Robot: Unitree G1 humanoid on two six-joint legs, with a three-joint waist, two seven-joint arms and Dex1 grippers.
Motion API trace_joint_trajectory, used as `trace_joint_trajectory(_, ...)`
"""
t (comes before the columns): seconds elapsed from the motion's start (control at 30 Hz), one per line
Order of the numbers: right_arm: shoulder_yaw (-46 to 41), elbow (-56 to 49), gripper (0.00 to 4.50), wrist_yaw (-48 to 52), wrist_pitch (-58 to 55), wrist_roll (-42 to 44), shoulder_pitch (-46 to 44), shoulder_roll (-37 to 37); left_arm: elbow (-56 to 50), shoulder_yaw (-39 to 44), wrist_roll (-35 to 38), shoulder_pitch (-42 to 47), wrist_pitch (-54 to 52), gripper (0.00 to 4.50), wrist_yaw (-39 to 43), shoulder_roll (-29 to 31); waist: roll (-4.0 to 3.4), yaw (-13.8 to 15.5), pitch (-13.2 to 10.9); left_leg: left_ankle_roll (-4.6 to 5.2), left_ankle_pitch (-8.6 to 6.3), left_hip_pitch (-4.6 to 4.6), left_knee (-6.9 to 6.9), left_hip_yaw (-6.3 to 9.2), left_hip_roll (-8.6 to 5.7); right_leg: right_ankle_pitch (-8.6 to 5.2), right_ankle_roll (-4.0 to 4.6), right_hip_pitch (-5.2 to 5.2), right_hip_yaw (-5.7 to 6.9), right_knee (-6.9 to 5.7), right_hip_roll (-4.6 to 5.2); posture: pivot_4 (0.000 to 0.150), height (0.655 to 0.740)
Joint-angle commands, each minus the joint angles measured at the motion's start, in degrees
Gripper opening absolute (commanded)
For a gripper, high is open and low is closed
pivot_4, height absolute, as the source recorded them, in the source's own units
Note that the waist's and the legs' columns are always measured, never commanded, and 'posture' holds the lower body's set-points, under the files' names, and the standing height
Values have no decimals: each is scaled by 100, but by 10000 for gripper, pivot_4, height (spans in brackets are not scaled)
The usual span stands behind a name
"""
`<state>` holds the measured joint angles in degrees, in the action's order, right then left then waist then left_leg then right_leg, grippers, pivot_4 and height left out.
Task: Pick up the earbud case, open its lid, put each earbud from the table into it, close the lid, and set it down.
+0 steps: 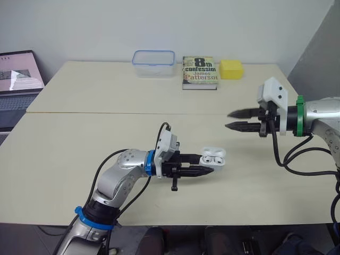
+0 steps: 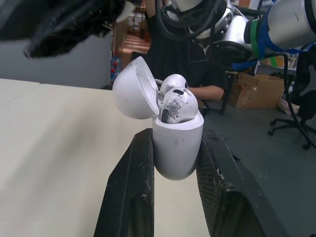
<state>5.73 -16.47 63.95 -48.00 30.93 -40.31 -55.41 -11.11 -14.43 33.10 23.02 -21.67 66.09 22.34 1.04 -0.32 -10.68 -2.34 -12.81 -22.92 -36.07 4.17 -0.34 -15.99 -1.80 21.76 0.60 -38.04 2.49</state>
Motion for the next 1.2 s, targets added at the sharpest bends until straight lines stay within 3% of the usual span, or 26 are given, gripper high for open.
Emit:
trace_joint_trajectory(0.03, 62, -249, 0, 230, -434, 281, -259, -82, -93, -49, -120, 48, 261, 8010, 170, -12, -1, 0, -1, 0, 0, -1, 0, 0, 0, 0, 0, 2, 0, -1, 0, 1500, 7320)
trace_joint_trajectory(0.87, 37, -1258, 0, 306, -1386, 1274, -147, -27, 252, 52, -442, 30, 640, 8010, 192, -131, -2, 10, -1, 0, 0, -2, -1, 3, 0, -2, -3, 2, 3, -2, 1, 1500, 7320)
trace_joint_trajectory(1.2, 221, -1405, 0, 173, -1158, 1052, 117, -75, 265, 113, -449, 87, 538, 8009, 83, -244, -2, 7, -1, 0, 0, -2, -1, 2, 0, -5, -9, 2, 2, -2, 1, 1500, 7320)
